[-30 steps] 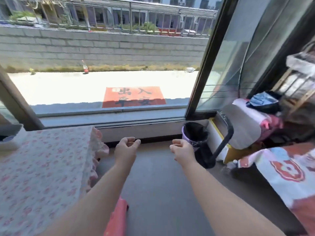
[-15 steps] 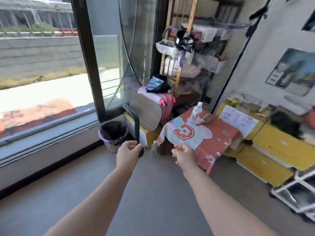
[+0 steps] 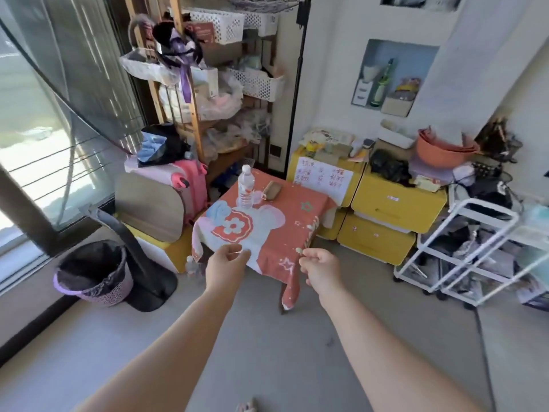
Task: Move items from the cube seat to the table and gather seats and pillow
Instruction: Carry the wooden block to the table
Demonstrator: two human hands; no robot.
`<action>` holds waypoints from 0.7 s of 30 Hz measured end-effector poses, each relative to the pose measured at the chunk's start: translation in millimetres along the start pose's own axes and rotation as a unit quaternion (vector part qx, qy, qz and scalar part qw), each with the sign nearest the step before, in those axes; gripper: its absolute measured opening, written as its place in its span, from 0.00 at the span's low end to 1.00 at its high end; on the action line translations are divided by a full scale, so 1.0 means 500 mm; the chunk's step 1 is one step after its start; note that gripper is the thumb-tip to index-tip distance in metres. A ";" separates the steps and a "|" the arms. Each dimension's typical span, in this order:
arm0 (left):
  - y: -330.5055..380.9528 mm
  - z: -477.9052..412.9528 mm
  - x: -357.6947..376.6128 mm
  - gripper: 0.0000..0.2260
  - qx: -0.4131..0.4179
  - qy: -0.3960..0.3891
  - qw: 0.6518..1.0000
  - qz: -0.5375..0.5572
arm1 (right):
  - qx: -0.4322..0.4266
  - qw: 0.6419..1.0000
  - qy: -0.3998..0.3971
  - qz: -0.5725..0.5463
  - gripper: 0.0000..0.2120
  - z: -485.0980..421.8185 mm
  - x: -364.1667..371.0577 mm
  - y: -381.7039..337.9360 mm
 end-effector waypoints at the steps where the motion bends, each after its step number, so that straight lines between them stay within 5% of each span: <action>1: 0.006 -0.011 0.027 0.15 0.001 -0.007 1.000 -0.008 | 0.008 1.000 0.002 0.000 0.10 -0.017 -0.006 0.004; 15: 0.203 -0.281 0.389 0.08 0.029 -0.082 0.996 0.005 | -0.013 0.998 0.065 0.019 0.13 -0.424 -0.052 -0.133; 21: 0.217 -0.365 0.541 0.14 0.010 -0.113 0.993 -0.030 | 0.021 0.997 0.065 0.021 0.11 -0.572 -0.055 -0.120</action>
Point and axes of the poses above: each hand's wrist, its own z-axis away from the middle knuckle, its own x-axis out of the palm, y = z × x, the point moved 10 cm from there along -z, towards the middle knuckle, and after that the axes turned 10 degrees about y, right-handed, at the moved point
